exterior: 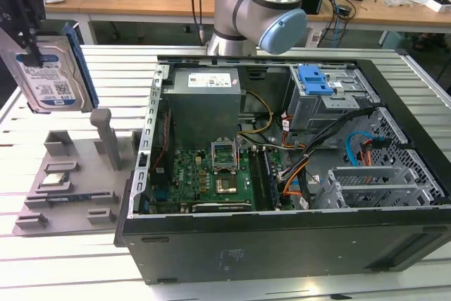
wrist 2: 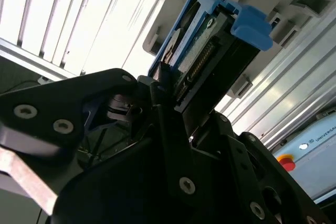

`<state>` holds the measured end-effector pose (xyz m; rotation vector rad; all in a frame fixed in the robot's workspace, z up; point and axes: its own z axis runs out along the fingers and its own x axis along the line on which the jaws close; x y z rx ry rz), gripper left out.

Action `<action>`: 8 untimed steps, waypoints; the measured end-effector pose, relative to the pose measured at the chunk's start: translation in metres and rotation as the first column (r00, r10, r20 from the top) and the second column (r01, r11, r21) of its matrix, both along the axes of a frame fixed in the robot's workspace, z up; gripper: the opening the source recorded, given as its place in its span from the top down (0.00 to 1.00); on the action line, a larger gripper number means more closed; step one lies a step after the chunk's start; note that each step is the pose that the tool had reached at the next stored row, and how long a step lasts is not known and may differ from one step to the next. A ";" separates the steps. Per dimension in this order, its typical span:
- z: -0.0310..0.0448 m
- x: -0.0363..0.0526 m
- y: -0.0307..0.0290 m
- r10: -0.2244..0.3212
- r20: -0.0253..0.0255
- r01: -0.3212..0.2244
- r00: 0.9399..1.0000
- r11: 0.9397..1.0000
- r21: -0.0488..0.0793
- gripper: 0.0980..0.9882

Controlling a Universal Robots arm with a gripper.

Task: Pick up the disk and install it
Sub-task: 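Pick up the disk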

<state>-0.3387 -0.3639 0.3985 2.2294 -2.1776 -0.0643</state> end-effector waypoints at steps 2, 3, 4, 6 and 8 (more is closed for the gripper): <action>0.0045 0.0001 0.0000 0.000 0.000 0.000 1.000 1.000 0.000 0.70; 0.0067 0.0002 0.0000 0.000 0.000 0.000 1.000 1.000 0.000 0.70; 0.0082 0.0002 0.0000 0.000 0.000 0.000 1.000 1.000 0.000 0.70; 0.0123 0.0003 0.0000 0.000 -0.001 0.000 1.000 1.000 0.000 0.70; 0.0187 0.0004 0.0000 0.000 -0.001 0.000 1.000 1.000 0.000 0.70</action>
